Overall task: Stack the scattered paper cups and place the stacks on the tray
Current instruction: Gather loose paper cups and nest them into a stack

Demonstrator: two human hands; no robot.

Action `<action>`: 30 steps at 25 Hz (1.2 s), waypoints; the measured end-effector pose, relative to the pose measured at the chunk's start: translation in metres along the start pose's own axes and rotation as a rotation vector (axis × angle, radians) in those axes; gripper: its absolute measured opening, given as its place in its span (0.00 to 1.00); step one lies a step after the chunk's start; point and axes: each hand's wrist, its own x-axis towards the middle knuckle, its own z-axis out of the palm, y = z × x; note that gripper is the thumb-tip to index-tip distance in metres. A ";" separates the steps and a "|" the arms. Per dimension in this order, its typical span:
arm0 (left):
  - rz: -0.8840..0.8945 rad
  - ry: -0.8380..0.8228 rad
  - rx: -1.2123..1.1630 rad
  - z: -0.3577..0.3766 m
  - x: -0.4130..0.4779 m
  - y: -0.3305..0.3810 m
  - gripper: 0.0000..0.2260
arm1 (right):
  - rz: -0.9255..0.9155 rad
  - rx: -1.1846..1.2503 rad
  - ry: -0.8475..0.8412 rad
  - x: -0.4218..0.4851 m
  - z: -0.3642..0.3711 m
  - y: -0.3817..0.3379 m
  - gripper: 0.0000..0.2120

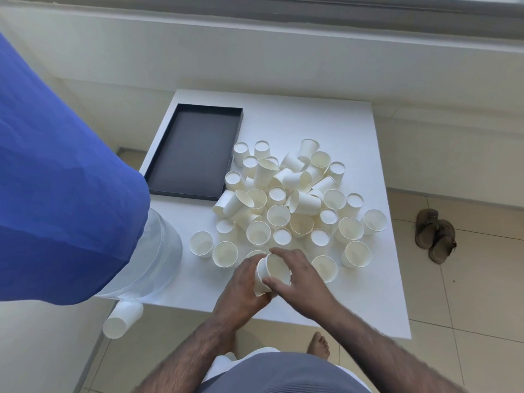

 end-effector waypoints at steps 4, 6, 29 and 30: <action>-0.022 -0.119 0.030 0.014 0.005 0.002 0.39 | 0.062 0.007 -0.049 -0.002 0.009 0.008 0.32; -0.039 -0.144 -0.002 0.020 0.003 -0.013 0.48 | 0.123 0.004 0.029 -0.003 0.005 0.014 0.32; -0.202 0.328 -0.137 0.078 0.029 -0.049 0.30 | 0.135 -0.153 0.116 -0.021 -0.046 0.027 0.33; -0.166 0.286 -0.128 0.073 0.022 -0.047 0.30 | 0.096 -0.133 0.128 -0.014 -0.042 0.021 0.33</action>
